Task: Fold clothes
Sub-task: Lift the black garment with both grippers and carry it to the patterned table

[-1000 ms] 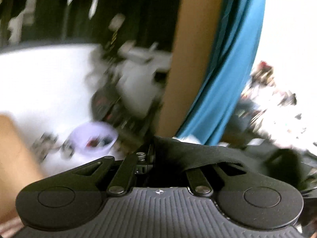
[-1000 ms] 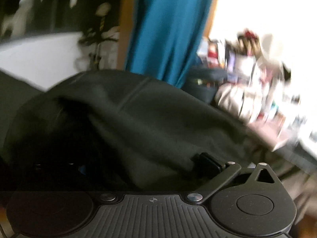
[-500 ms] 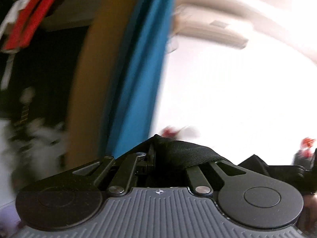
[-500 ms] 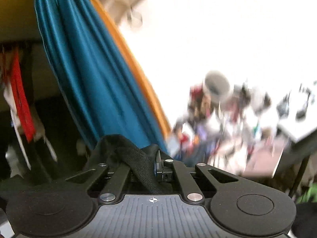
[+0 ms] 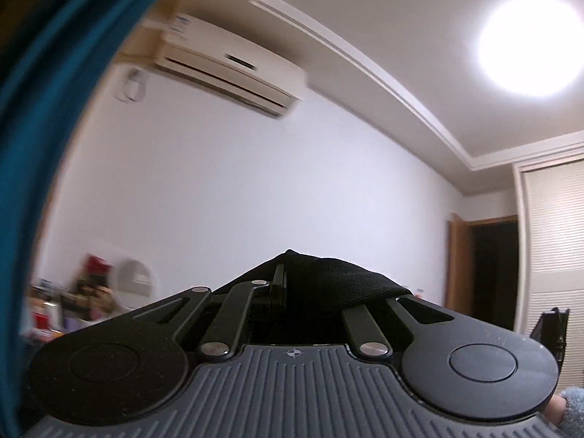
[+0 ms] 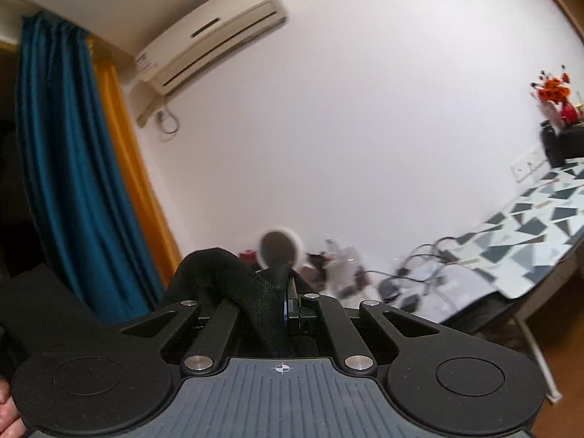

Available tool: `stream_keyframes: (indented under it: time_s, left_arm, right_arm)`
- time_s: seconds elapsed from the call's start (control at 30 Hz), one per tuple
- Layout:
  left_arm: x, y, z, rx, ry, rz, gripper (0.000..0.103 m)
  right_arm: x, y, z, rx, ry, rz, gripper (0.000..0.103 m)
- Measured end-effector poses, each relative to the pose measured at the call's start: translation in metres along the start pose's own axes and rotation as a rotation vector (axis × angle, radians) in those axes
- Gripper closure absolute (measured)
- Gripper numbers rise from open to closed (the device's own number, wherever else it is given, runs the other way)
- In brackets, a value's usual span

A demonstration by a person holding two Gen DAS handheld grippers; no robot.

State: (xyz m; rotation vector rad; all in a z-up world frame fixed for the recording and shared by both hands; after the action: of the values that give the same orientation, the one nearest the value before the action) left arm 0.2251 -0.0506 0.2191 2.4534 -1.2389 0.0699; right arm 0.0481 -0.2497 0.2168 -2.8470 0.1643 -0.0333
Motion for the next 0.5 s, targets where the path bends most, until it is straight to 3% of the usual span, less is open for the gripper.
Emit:
stream_keyframes:
  time_s: [0.23,0.5]
  left_arm:
    - [0.094,0.092,0.061,-0.063,-0.015,0.048,0.098]
    - [0.173,0.147,0.113,-0.14,-0.081,0.1,0.098]
  right_arm:
    - [-0.046,0.14,-0.046,-0.039,-0.034,0.005,0.1]
    - [-0.081,0.282,-0.104,-0.023,0.0,0.082,0.1]
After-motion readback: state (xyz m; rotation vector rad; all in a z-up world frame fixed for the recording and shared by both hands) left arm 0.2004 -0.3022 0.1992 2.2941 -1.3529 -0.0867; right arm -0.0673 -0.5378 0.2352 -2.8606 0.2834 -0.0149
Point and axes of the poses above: each gripper's, at about its wrist camera, not at the fingertips, and x roughly the way its jaws point, y to its right, z to its underside, the point moved 6 cm from there along x, roughly the way its jaws point, and after that the axes turned 13 degrees about -x, right-handed, at the moved point
